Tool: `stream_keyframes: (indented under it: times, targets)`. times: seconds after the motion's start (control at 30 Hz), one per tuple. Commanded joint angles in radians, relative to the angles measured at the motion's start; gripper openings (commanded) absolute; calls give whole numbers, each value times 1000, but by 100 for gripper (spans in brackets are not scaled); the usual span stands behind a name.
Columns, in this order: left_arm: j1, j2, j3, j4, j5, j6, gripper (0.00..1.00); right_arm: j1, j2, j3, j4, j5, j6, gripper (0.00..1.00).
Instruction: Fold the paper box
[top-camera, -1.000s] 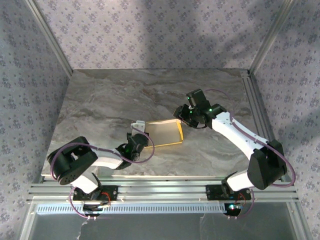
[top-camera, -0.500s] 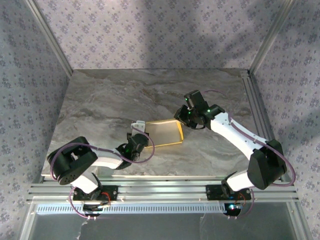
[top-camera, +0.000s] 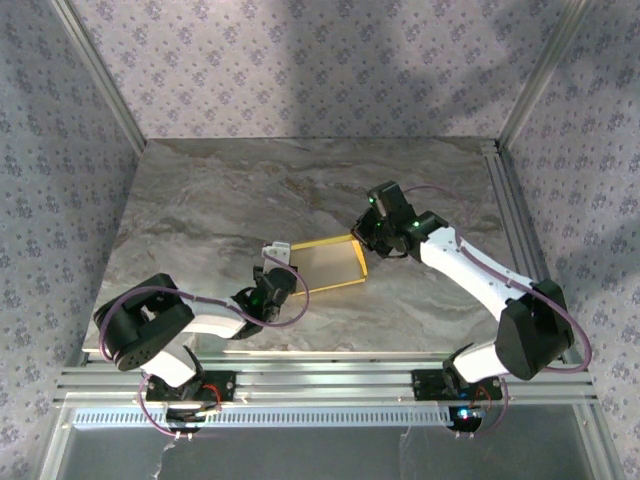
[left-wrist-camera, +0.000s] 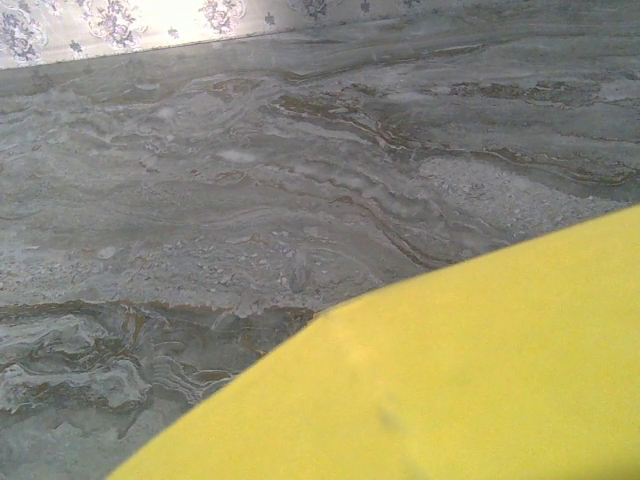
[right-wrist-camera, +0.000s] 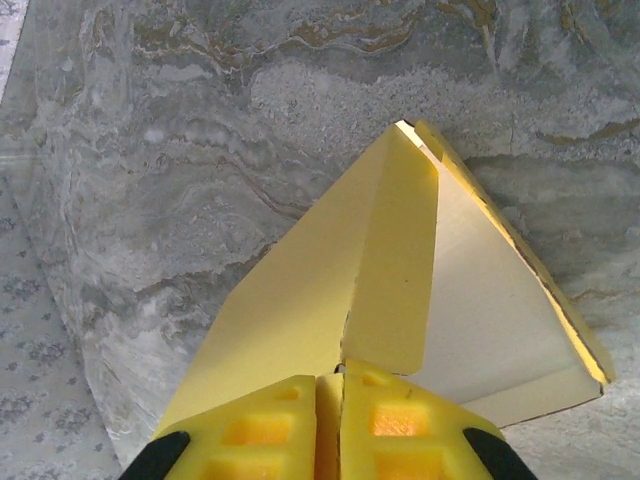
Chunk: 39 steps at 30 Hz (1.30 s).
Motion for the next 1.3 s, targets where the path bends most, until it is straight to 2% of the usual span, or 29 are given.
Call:
stream_keyframes:
  times: [0.0,0.17,0.23,0.3,0.43,0.53,0.6,0.67,0.7,0.83,0.93,1.13,1.27]
  targets:
    - [-9,-26,23,-15,-3,7,0,14,-35,-28,1,4,34,5]
    - [-9,-27,24,-21,-13,27,0,-12,-123,-61,22,-14,0,38]
    - [-9,-27,24,-13,-12,60,0,-33,-162,-73,19,-28,-44,48]
    - [-5,-29,29,-12,-12,96,0,-52,-197,-81,-5,-35,-98,53]
    - [25,-48,20,1,20,142,0,-72,-254,-131,7,-71,-224,52]
    - [55,-62,10,25,73,174,0,-68,-275,-144,-30,-2,-360,49]
    - [65,-64,5,44,89,205,0,-110,-271,-170,-24,-39,-390,48]
    - [71,-60,1,62,103,230,0,-158,-265,-182,0,-128,-365,45]
    - [72,-56,-3,77,109,237,0,-153,-271,-182,4,-125,-347,45]
    - [76,-14,-15,141,124,256,0,-70,-300,-196,30,-47,-222,49]
    - [76,18,-18,164,119,264,0,-26,-297,-207,81,-33,-119,50]
    - [82,63,-21,201,111,268,0,110,-235,-174,150,93,120,49]
    - [82,63,-19,201,115,269,0,119,-153,-155,224,78,217,48]
